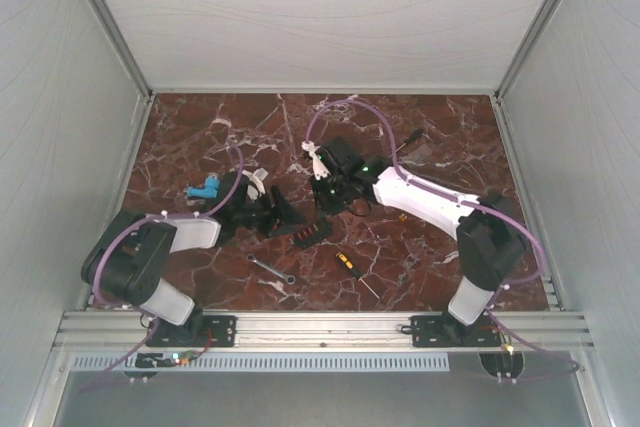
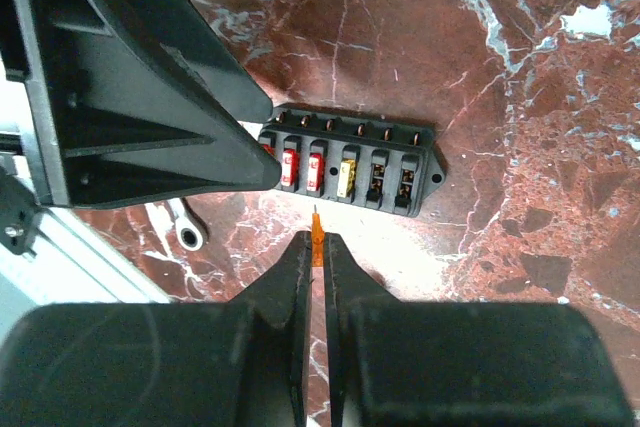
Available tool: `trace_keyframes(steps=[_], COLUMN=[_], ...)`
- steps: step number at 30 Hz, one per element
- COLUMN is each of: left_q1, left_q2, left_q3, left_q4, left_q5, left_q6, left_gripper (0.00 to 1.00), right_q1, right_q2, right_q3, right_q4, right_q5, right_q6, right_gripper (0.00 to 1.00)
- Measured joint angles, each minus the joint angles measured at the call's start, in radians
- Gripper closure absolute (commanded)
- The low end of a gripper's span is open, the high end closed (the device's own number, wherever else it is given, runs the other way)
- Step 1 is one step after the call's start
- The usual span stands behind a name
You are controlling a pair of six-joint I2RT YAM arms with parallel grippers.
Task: Snap on the fuse box
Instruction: Install the fuse at the fuse box base.
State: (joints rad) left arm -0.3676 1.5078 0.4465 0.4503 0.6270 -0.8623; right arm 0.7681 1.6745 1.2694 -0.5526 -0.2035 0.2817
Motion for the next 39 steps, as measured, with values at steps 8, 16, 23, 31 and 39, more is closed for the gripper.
trace_keyframes(steps=[8, 16, 23, 31, 39], left_q1=[0.008, 0.009, 0.010, 0.010, 0.010], left_q2=[0.065, 0.112, 0.126, 0.098, 0.016], left_q3=[0.013, 0.013, 0.013, 0.016, 0.037], left_q4=[0.013, 0.040, 0.039, -0.018, -0.148], left_q5=[0.032, 0.065, 0.070, 0.060, 0.010], left_q6=[-0.006, -0.021, -0.028, -0.025, 0.002], left_gripper=[0.45, 0.49, 0.48, 0.46, 0.46], right_q1=[0.045, 0.063, 0.070, 0.071, 0.072], right_q2=[0.121, 0.175, 0.203, 0.217, 0.224], right_q3=[0.096, 0.119, 0.150, 0.151, 0.151], right_q4=[-0.101, -0.139, -0.153, -0.161, -0.161], right_q5=[0.076, 0.143, 0.189, 0.210, 0.207], right_q6=[-0.034, -0.042, -0.069, -0.110, -0.135], right_gripper=[1.00, 1.00, 1.00, 1.00, 1.00])
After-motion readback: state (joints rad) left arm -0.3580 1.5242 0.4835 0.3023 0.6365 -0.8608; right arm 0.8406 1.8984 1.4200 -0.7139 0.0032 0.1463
